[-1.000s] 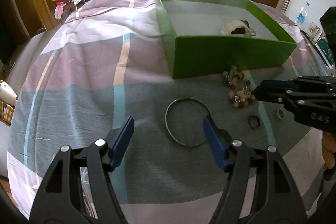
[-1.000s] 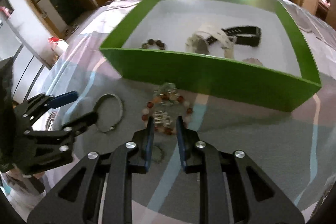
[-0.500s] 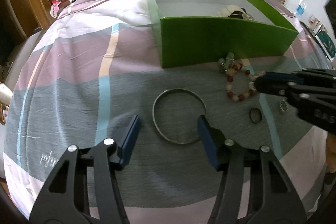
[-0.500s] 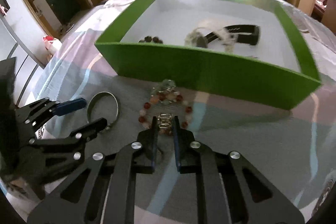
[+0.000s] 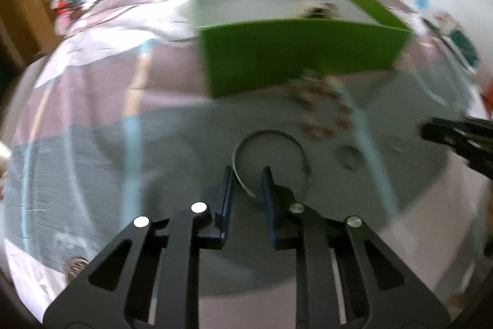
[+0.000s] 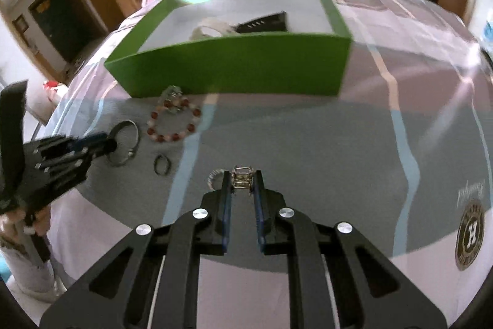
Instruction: Organize jewelry
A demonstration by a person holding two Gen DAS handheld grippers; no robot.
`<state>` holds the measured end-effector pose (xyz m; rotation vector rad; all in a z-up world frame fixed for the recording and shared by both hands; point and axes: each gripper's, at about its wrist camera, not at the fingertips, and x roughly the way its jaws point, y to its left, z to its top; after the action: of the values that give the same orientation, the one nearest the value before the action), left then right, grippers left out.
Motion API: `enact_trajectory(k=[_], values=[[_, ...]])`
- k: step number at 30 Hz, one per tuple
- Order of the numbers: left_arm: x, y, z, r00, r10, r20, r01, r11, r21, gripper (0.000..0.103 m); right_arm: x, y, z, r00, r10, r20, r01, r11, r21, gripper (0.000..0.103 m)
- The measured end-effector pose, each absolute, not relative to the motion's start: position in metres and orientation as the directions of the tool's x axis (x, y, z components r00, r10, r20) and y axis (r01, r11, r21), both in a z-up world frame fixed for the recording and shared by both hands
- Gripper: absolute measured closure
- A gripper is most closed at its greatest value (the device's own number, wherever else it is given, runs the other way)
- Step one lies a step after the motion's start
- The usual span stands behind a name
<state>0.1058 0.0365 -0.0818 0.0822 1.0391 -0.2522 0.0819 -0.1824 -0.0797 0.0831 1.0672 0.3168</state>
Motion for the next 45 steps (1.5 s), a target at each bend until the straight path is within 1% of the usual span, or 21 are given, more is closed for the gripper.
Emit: enact_trajectory(k=[1,2,4,6,8,11,12,13,17,18,19,22,30,34,38,40,45], values=[[0.098,0.031,-0.078,0.477,-0.206,-0.854,0.283,0.956,-0.073,0.083,0.080,-0.184,-0.081,0.441,0.295,-0.848,-0.210,0.952,0.221,0.089],[0.094,0.029,-0.077,0.480,-0.208,-0.852,0.289,0.955,-0.070,0.081,0.078,-0.185,-0.083,0.439,0.294,-0.849,-0.207,0.953,0.223,0.089],[0.092,0.027,-0.073,0.505,-0.165,-0.847,0.268,0.963,-0.028,0.067,0.076,-0.187,-0.085,0.438,0.290,-0.851,-0.199,0.954,0.222,0.089],[0.093,0.027,-0.073,0.522,-0.125,-0.844,0.240,0.971,0.005,0.061,0.073,-0.188,-0.087,0.441,0.283,-0.852,-0.194,0.957,0.217,0.089],[0.098,0.028,-0.077,0.519,-0.093,-0.850,0.201,0.980,0.015,0.059,0.071,-0.187,-0.088,0.447,0.274,-0.852,-0.193,0.959,0.207,0.089],[0.104,0.027,-0.085,0.529,-0.017,-0.849,0.122,0.991,0.056,0.059,0.066,-0.185,-0.090,0.455,0.269,-0.849,-0.205,0.959,0.194,0.089],[0.104,0.027,-0.087,0.530,-0.006,-0.848,0.098,0.994,0.054,0.062,0.065,-0.185,-0.091,0.451,0.269,-0.851,-0.207,0.959,0.194,0.089],[0.105,0.029,-0.088,0.532,-0.001,-0.847,0.080,0.996,0.049,0.068,0.065,-0.185,-0.092,0.446,0.267,-0.854,-0.208,0.959,0.191,0.089],[0.103,0.026,-0.088,0.562,0.016,-0.827,0.056,0.997,0.057,0.074,0.070,-0.184,-0.095,0.428,0.250,-0.868,-0.204,0.963,0.177,0.089],[0.102,0.025,-0.089,0.565,0.013,-0.825,0.062,0.996,0.059,0.079,0.071,-0.183,-0.095,0.429,0.247,-0.869,-0.204,0.964,0.173,0.089],[0.101,0.024,-0.089,0.566,0.011,-0.824,0.070,0.996,0.061,0.082,0.072,-0.181,-0.095,0.428,0.245,-0.870,-0.204,0.964,0.171,0.089],[0.096,0.022,-0.089,0.568,0.010,-0.823,0.086,0.994,0.072,0.089,0.072,-0.176,-0.094,0.428,0.248,-0.869,-0.211,0.962,0.171,0.089],[0.090,0.022,-0.089,0.561,-0.010,-0.827,0.105,0.993,0.059,0.089,0.069,-0.171,-0.095,0.428,0.255,-0.867,-0.213,0.961,0.177,0.089],[0.094,0.025,-0.089,0.556,-0.012,-0.831,0.095,0.994,0.050,0.085,0.069,-0.172,-0.095,0.427,0.258,-0.867,-0.210,0.961,0.182,0.089],[0.096,0.025,-0.089,0.555,-0.018,-0.832,0.100,0.994,0.045,0.085,0.069,-0.174,-0.095,0.427,0.263,-0.865,-0.208,0.960,0.189,0.089],[0.096,0.024,-0.089,0.552,-0.030,-0.833,0.108,0.994,0.036,0.091,0.068,-0.174,-0.095,0.427,0.263,-0.865,-0.207,0.960,0.189,0.089],[0.094,0.020,-0.090,0.552,-0.027,-0.834,0.120,0.992,0.047,0.098,0.068,-0.174,-0.095,0.429,0.261,-0.865,-0.209,0.960,0.186,0.089]])
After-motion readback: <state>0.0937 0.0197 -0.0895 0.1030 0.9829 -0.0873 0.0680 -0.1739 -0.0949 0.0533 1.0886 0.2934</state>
